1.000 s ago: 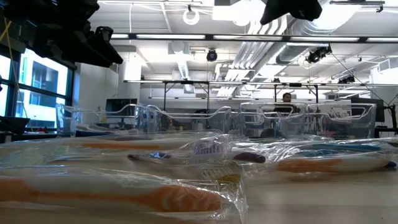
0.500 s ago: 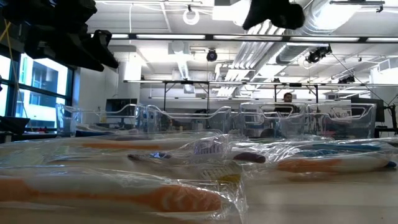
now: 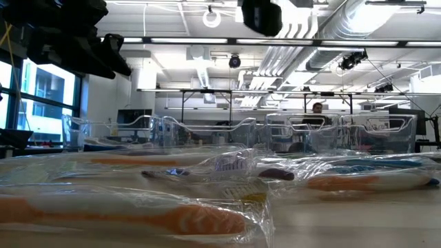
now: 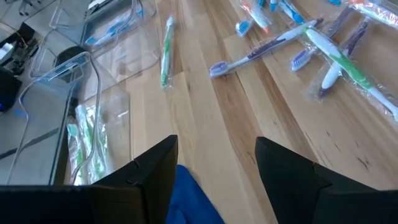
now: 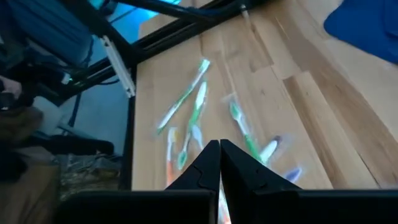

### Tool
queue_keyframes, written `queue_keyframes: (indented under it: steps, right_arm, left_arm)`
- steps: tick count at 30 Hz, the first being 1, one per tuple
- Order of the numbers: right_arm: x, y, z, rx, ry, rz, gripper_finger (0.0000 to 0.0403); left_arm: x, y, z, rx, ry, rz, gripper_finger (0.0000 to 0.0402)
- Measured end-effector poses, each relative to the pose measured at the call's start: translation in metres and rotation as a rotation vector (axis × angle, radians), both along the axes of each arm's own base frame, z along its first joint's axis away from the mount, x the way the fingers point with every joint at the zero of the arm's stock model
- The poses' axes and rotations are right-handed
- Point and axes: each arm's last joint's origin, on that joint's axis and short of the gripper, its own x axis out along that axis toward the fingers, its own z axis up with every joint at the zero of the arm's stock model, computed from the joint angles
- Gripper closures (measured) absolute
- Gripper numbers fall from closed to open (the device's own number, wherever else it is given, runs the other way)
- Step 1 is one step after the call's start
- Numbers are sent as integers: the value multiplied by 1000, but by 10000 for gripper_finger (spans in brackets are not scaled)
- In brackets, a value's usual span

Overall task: Pick & Place Toothbrushes
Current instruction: Put the orange toothbrush into the middle right transparent bin

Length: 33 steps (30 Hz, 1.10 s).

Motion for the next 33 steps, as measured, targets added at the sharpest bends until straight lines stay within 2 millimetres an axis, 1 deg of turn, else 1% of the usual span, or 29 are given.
queue_keyframes:
  steps: [4, 7, 9, 11, 14, 17, 21, 28, 31, 33]
  right_arm:
    - [12, 2, -25, -18, 60, -3, 379]
    - [18, 4, -41, -29, 103, -2, 348]
    - [21, 6, -50, -29, 124, 11, 319]
    - [23, 10, -55, -31, 130, 53, 287]
    - [23, 20, -61, -56, 129, 165, 244]
    - [22, 31, -70, -80, 140, 248, 220]
    - [25, 39, -86, -100, 172, 265, 215]
    - [29, 48, -116, -115, 230, 281, 232]
    - [31, 49, -124, -128, 242, 270, 234]
    - [31, 48, -124, -135, 242, 262, 234]
  left_arm:
    - [0, 0, 0, 0, 4, 0, 192]
    - [-1, 0, -1, 0, 12, 1, 192]
    - [-1, 0, -1, 0, 15, 1, 192]
    - [-1, 0, -2, 0, 18, 1, 192]
    - [-1, 0, -2, 0, 19, 1, 192]
    - [-1, 0, -2, 0, 19, 2, 192]
    - [-1, 0, -1, 0, 17, 2, 192]
    - [-1, 0, -1, 1, 17, 2, 192]
    - [-1, 0, -1, 1, 18, 2, 192]
    - [-1, 0, -2, 1, 19, 2, 192]
